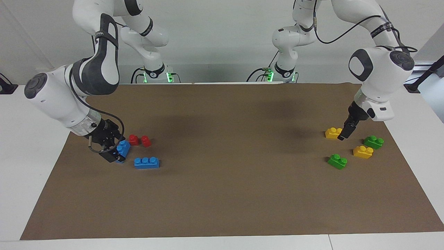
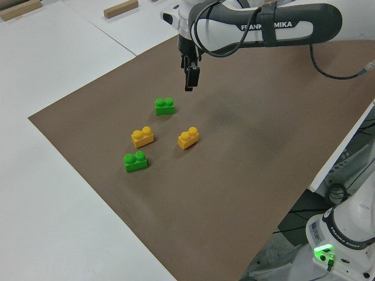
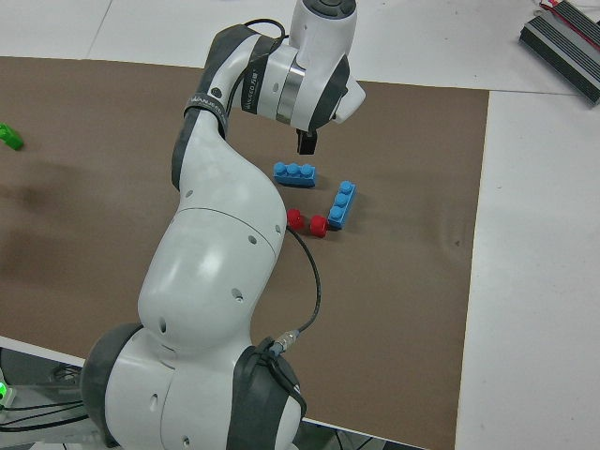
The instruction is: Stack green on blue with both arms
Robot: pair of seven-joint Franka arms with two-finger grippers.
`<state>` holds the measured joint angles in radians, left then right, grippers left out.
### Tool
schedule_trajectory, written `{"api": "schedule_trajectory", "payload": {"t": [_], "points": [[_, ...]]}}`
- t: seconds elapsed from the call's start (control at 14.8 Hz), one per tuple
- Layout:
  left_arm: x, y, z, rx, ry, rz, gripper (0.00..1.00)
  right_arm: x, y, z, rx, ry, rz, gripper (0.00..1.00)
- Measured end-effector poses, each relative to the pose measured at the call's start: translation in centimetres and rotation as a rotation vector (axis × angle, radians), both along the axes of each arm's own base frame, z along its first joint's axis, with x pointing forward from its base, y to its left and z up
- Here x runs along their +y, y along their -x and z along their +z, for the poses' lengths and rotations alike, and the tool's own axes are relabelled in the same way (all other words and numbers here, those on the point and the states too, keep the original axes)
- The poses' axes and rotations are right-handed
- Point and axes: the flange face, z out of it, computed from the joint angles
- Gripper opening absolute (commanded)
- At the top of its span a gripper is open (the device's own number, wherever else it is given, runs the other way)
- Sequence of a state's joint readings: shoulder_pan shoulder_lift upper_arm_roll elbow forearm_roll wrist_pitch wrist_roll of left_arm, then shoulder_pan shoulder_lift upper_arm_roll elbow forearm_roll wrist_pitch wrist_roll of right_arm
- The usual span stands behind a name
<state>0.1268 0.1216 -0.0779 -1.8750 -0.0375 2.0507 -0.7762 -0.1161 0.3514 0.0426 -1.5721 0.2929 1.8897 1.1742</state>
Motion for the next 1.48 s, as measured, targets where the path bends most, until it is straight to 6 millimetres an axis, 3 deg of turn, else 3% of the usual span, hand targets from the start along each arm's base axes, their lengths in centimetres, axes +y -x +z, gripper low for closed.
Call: {"api": "schedule_trajectory", "payload": {"t": [0.4, 0.61, 0.88, 1.48], "points": [[0.9, -2.4, -3.5, 0.041, 0.012, 0.054, 1.00, -1.6, 0.9, -3.5, 0.077, -0.046, -0.079, 1.00], [1.2, -4.6, -5.0, 0.046, 0.019, 0.070, 1.00, -1.6, 0.8, -5.3, 0.105, -0.051, -0.080, 1.00], [1.5, -6.7, -7.4, 0.060, 0.026, 0.077, 1.00, -1.3, 0.5, -6.1, 0.108, -0.096, -0.106, 1.00], [3.5, -9.0, -9.6, 0.032, 0.023, 0.106, 1.00, -1.4, 1.3, -10.0, 0.108, -0.111, -0.172, 1.00]]}}
